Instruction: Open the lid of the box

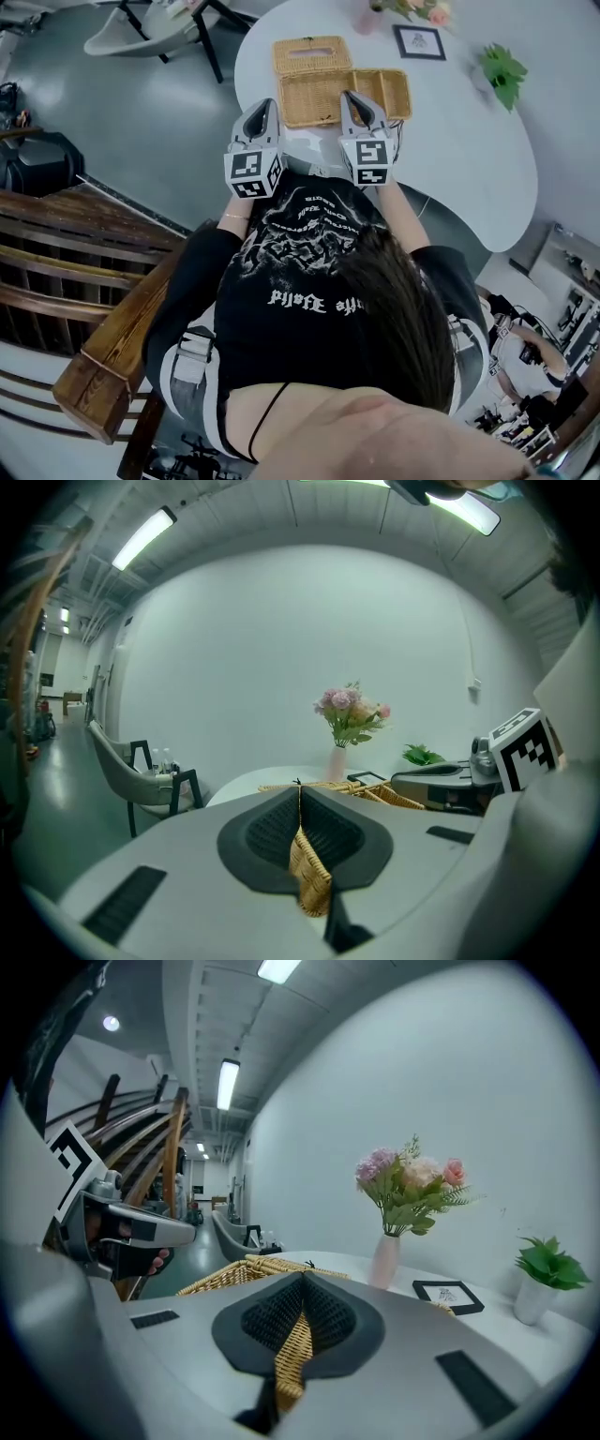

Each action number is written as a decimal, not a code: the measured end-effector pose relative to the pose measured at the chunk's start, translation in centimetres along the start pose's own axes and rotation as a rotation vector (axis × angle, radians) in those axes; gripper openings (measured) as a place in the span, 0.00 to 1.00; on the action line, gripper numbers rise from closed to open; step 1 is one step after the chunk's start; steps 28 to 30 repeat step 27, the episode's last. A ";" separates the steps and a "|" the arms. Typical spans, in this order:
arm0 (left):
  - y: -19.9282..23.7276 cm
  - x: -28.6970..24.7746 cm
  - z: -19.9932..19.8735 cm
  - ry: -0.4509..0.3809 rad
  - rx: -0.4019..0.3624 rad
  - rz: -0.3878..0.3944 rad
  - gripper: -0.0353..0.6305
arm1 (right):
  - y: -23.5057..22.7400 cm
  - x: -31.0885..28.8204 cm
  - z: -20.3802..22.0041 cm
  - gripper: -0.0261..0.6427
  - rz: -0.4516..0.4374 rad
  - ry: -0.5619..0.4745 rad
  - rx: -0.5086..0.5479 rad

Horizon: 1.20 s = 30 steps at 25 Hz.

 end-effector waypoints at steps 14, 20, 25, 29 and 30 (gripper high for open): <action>-0.5 0.3 0.4 0.000 -0.009 0.008 0.09 | -1.2 0.7 0.3 0.08 0.027 -0.003 -0.011; -0.4 0.1 0.8 0.010 -0.002 -0.002 0.09 | -1.6 0.6 0.5 0.08 0.029 0.002 0.010; -0.2 -0.1 0.7 0.009 0.003 -0.005 0.09 | -1.7 0.4 0.3 0.08 0.029 -0.004 -0.016; -0.4 -0.3 0.7 0.007 0.006 -0.005 0.09 | -1.8 0.3 0.2 0.08 0.027 -0.004 -0.023; -0.4 -0.3 0.7 0.007 0.006 -0.005 0.09 | -1.8 0.3 0.2 0.08 0.027 -0.004 -0.023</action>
Point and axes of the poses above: the fingertips, and each gripper's own axes: x backward along the fingers, y to its left, z out of its underside, the point moved 2 cm from there along x, backward along the fingers, and after that the axes turned 6 degrees about -x, right-handed, at the moved point
